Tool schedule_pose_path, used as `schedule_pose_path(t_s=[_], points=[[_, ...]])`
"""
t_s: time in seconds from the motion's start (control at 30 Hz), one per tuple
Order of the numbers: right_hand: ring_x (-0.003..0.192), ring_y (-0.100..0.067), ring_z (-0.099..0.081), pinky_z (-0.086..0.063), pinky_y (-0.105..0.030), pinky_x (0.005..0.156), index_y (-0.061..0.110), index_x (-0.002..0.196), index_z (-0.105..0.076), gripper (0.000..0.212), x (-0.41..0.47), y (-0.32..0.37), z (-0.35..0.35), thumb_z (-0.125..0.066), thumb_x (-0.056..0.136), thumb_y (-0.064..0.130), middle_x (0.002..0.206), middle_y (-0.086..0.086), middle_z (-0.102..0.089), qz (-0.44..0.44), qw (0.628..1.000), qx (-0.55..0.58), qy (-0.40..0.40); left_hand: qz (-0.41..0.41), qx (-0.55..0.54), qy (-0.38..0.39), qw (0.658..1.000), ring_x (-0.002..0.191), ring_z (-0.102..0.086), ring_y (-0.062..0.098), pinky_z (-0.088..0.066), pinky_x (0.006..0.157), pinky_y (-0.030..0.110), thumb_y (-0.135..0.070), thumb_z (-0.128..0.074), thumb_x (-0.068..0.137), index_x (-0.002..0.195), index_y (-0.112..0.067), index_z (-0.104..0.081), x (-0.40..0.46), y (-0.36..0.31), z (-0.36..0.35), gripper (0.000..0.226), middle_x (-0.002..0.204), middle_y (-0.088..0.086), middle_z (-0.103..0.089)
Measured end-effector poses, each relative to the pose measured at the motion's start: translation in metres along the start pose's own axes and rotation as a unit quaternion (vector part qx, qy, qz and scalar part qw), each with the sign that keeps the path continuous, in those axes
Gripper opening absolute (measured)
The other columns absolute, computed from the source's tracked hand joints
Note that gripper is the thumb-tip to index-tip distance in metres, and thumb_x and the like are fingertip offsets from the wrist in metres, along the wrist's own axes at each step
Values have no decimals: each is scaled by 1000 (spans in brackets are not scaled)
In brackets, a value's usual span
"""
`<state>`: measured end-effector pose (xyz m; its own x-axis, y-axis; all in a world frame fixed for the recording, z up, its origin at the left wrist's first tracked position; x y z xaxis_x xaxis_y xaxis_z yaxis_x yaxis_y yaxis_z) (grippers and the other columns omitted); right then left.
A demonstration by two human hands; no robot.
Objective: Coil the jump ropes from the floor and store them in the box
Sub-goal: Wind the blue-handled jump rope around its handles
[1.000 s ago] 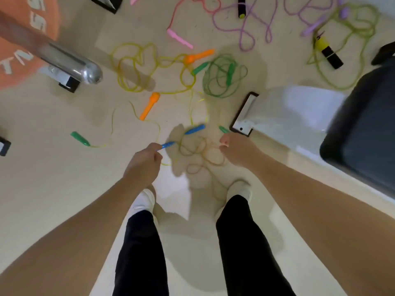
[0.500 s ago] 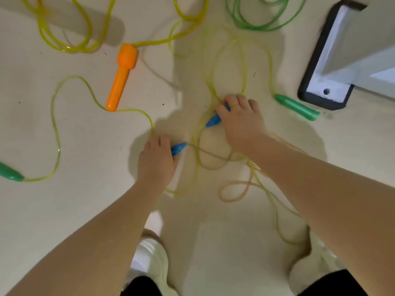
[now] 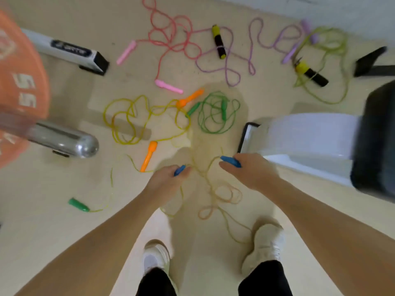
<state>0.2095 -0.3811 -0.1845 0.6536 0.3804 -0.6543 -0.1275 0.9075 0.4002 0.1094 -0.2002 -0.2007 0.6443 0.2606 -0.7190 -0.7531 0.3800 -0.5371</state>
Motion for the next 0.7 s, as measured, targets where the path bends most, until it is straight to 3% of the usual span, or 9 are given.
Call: schedule_pose_path(t_s=[0.1,0.2,0.3,0.43,0.6,0.7], points=[[47,-16,-36,-30,-30,52,15,56,-31,53,-75,40,102,-44,91,53,51,-1,-36,31,997,41,-59,-56,-55,39,996,41,-29,13,-25,52,31,-50,-50,90,58,-16,-37,-71,-94,45,49,44,-6,-29],[51,-20,-46,-38,-34,57,12,67,-39,35,-142,76,196,-44,96,30,60,-11,-52,74,982,135,-114,-81,-158,40,983,32,-27,10,-23,44,24,-43,-56,88,56,-13,-39,-138,-184,93,47,37,-6,-30],[65,-27,-56,-48,-41,65,14,85,-47,16,-209,105,284,-41,98,21,68,-8,-60,102,957,212,-172,-131,-244,39,960,32,-28,10,-24,37,18,-34,-53,90,72,-6,-51,-207,-267,130,33,44,0,-32],[54,-19,-51,-45,-38,61,19,75,-46,22,-295,137,382,-40,96,16,57,0,-58,169,899,317,-250,-218,-294,24,930,34,-32,8,-29,38,17,-18,-39,100,80,-8,-59,-288,-357,156,30,46,-4,-38],[51,-15,-49,-42,-26,55,21,74,-44,23,-382,168,465,-40,96,13,59,-3,-57,282,824,347,-348,-279,-360,32,889,31,-30,7,-27,34,16,-12,-40,96,74,-6,-60,-354,-439,165,30,50,2,-49],[49,-17,-51,-45,-31,59,20,73,-46,23,-404,179,474,-43,96,13,59,-6,-59,335,850,273,-301,-284,-360,61,887,30,-26,7,-23,36,18,-24,-40,96,86,-8,-63,-377,-467,153,30,69,4,-67]])
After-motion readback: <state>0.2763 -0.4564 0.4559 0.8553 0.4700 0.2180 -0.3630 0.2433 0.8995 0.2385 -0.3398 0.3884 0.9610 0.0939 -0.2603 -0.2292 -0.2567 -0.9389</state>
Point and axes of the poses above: each hand's wrist, its own x-axis towards the middle knuckle, its own z-axis out of the back of the hand, y = z × x, the point moved 7 cm from there along x, towards the middle knuckle
